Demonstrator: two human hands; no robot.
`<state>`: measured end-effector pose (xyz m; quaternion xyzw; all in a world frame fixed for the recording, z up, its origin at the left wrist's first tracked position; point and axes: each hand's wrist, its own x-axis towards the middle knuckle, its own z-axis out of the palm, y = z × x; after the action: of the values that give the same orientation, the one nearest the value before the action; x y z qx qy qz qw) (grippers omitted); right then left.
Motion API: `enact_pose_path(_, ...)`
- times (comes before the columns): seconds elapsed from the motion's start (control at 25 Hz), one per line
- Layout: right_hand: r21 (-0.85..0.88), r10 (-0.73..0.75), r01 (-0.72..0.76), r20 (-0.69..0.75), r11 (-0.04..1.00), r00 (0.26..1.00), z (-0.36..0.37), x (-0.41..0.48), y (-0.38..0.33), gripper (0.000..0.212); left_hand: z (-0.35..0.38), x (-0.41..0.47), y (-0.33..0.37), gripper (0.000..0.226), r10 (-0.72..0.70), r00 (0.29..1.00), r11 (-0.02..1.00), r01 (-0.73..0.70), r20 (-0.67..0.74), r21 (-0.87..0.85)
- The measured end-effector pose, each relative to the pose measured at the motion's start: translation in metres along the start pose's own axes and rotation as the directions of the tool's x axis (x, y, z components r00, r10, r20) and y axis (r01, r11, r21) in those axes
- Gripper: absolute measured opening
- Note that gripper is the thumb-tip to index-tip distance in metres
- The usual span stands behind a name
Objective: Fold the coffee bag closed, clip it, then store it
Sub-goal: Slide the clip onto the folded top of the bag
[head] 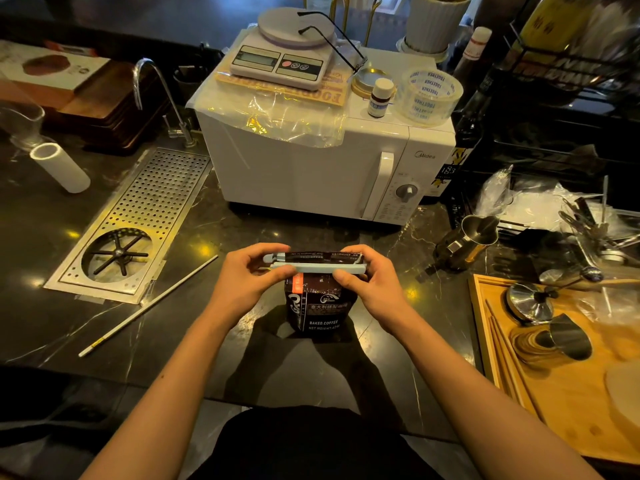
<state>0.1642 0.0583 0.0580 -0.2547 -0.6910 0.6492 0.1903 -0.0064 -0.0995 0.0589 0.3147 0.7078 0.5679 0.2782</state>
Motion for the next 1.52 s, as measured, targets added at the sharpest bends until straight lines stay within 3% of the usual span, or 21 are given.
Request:
enact_pose_path(0.08,-0.013,-0.001,0.001,-0.002,1.0,1.0,-0.001,0.0,0.0,0.023,-0.001,0.0,-0.004,0.043,-0.06,0.998,0.995,0.06,-0.001,-0.074)
enact_pose_path(0.2,-0.03,0.002,-0.002,0.003,1.0,1.0,-0.001,0.001,0.0,0.023,0.001,0.0,-0.007,0.026,-0.092,0.996,0.988,0.09,-0.006,-0.123)
enact_pose_path(0.4,-0.024,0.011,-0.011,-0.01,1.0,1.0,0.0,0.001,0.001,0.022,0.009,0.001,-0.009,0.017,-0.072,0.987,0.997,0.068,-0.141,-0.032)
enact_pose_path(0.68,-0.069,-0.005,0.004,-0.005,0.998,1.0,-0.001,0.004,0.002,0.023,0.005,0.002,-0.006,0.018,0.009,0.991,0.999,-0.003,-0.13,0.043)
enact_pose_path(0.84,-0.085,-0.017,0.017,-0.003,0.996,1.0,-0.003,0.005,0.002,0.024,0.003,0.002,0.0,0.013,0.123,0.988,0.969,-0.1,-0.094,0.225)
enact_pose_path(1.0,-0.213,-0.026,0.045,0.092,0.976,0.995,-0.013,0.009,-0.01,0.02,-0.009,0.004,0.007,0.011,0.232,0.966,0.833,-0.26,0.117,0.489)
enact_pose_path(1.08,-0.385,-0.021,0.085,0.168,0.919,0.986,-0.017,0.014,-0.022,0.022,-0.013,0.005,0.011,0.017,0.228,0.96,0.812,-0.28,0.162,0.513)
enact_pose_path(1.24,-0.681,-0.07,0.261,0.295,0.684,0.953,-0.005,0.023,-0.044,0.029,-0.008,0.006,0.017,0.027,0.26,0.944,0.817,-0.327,0.204,0.475)
enact_pose_path(1.4,-0.812,-0.02,0.323,0.359,0.486,0.933,0.008,0.029,-0.055,0.03,-0.005,0.007,0.018,0.022,0.236,0.956,0.854,-0.289,0.172,0.433)
enact_pose_path(1.52,-0.82,0.005,0.334,0.38,0.465,0.925,0.013,0.034,-0.058,0.032,-0.003,0.008,0.017,0.019,0.249,0.956,0.844,-0.293,0.156,0.449)
